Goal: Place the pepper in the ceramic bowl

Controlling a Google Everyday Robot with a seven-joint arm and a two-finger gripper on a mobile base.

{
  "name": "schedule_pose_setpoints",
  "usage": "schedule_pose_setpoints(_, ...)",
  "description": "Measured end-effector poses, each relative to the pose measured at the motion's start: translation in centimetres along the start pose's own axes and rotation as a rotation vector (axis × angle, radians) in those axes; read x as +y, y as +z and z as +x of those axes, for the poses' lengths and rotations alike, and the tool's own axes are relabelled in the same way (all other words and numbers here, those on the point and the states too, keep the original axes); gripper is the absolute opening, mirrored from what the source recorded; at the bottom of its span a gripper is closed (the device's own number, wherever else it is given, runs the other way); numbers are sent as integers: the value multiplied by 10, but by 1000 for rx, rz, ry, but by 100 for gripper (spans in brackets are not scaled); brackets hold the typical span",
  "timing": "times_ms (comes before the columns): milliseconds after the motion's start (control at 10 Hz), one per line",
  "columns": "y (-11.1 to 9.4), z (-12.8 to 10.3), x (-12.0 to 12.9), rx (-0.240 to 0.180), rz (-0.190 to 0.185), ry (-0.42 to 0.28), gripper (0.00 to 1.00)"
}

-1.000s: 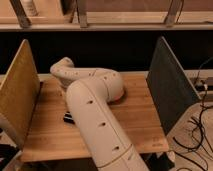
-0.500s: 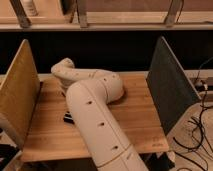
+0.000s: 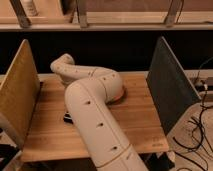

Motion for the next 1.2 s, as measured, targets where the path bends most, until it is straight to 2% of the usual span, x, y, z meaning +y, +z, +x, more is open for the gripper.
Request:
schedule_pose_setpoints(300,-34,-6,-50,-24,94,63,0)
schedule_pose_setpoints(500,-52,10,-87,-10,148,139,0)
schedule_pose_setpoints(700,-64,48,-123,38,187,243,0)
schedule_pose_setpoints(900,-71,75,-143,65,205,314,0)
schedule_pose_setpoints(1200,-86,140,-174,108,231,476,0)
